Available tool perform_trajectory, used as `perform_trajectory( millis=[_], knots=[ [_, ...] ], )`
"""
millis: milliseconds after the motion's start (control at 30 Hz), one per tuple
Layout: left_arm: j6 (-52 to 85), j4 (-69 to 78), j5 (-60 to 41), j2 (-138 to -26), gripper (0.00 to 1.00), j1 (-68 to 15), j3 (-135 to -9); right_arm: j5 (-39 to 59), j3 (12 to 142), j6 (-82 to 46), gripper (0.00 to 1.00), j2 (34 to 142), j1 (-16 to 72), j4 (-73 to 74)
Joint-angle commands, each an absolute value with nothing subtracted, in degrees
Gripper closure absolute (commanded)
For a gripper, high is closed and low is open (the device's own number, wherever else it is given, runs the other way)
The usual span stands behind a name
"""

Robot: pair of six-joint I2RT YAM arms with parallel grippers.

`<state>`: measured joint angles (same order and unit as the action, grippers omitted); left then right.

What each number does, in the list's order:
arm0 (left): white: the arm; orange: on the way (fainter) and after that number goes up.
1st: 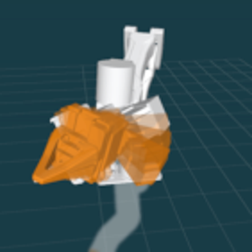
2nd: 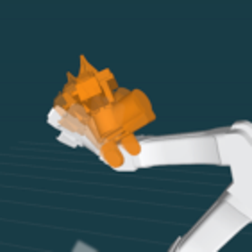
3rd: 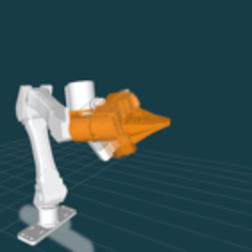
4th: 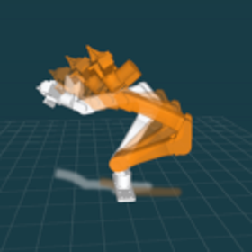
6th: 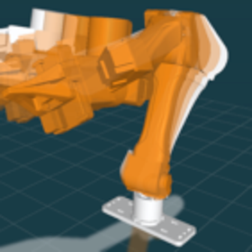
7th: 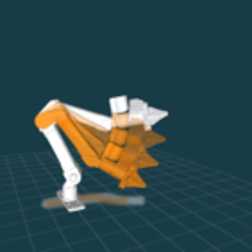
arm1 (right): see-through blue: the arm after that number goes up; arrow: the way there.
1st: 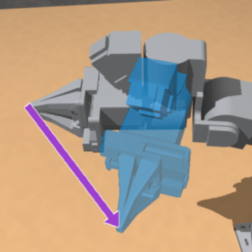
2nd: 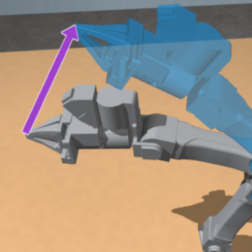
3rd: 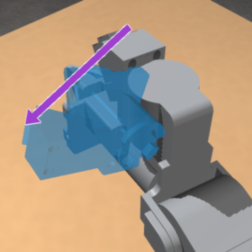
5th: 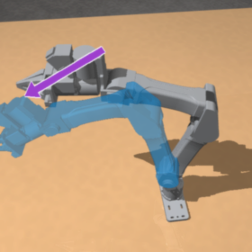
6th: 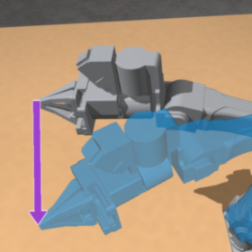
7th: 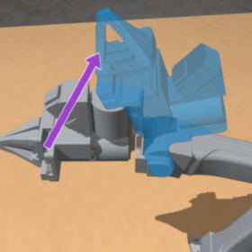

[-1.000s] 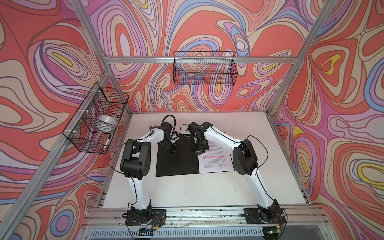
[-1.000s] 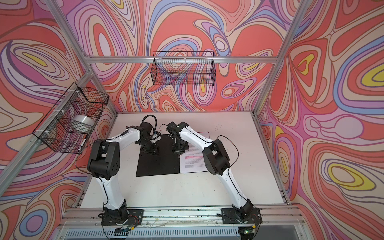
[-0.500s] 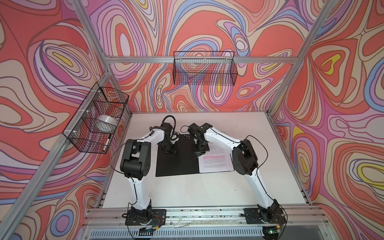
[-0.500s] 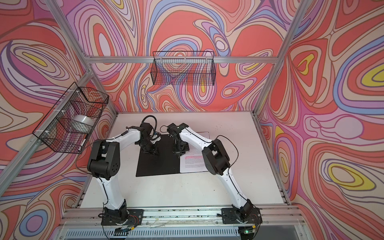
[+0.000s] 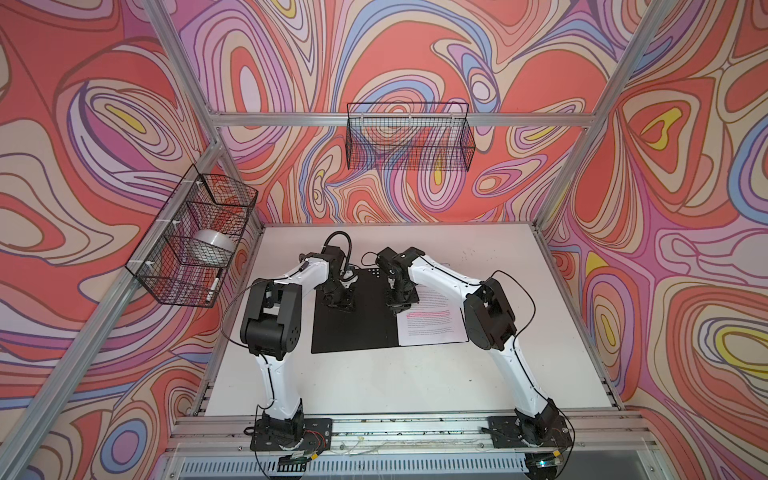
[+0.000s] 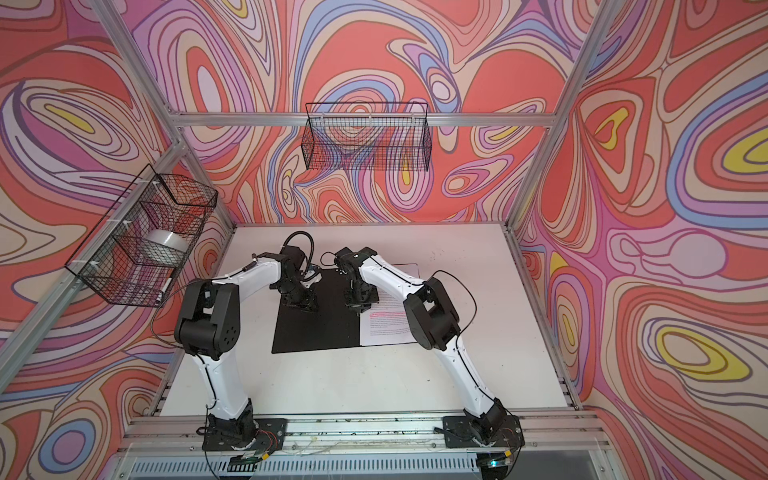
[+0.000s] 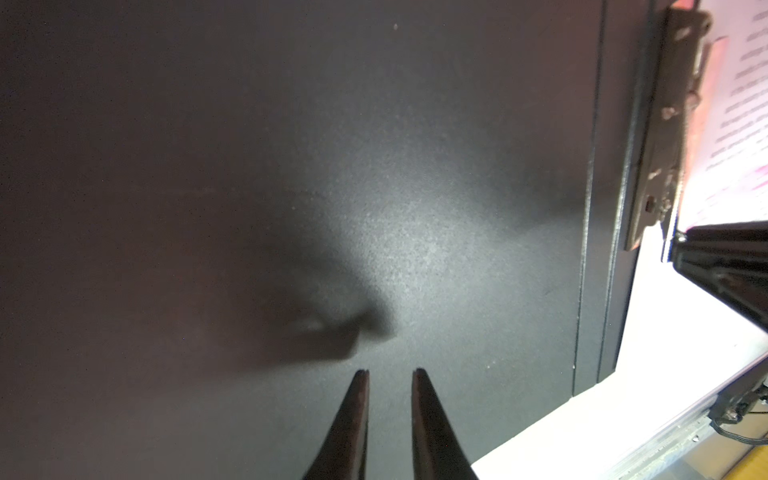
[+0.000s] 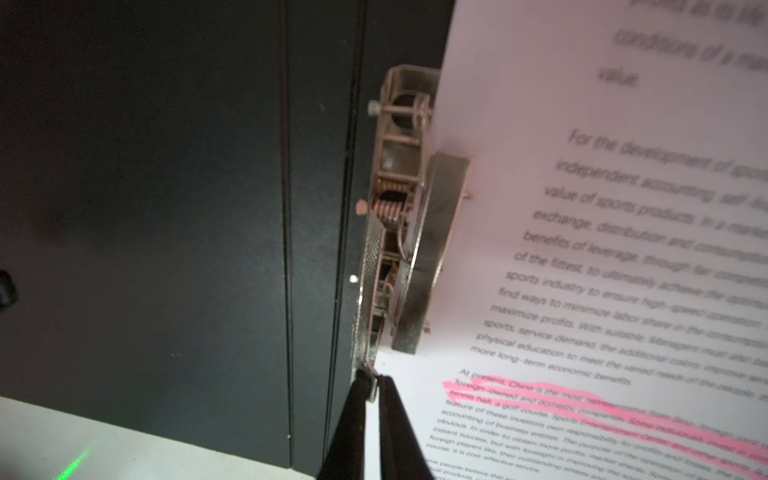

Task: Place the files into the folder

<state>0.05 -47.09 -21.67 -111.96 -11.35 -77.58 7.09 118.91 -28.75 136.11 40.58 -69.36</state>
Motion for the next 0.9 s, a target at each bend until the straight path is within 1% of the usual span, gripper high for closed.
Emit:
perform_trajectory(
  millis=[0,867],
  knots=[
    [-0.44,-47.92,-22.22,-112.32,0.79,-11.17,-76.90,3.00,116.28,-28.40,0.92,139.09,40.34,-72.20],
    [-0.35,-48.16,-22.32,-112.02,0.80,-11.07,-76.82,3.99,115.55,-28.08,0.92,141.37,40.34,-70.82]
  ],
)
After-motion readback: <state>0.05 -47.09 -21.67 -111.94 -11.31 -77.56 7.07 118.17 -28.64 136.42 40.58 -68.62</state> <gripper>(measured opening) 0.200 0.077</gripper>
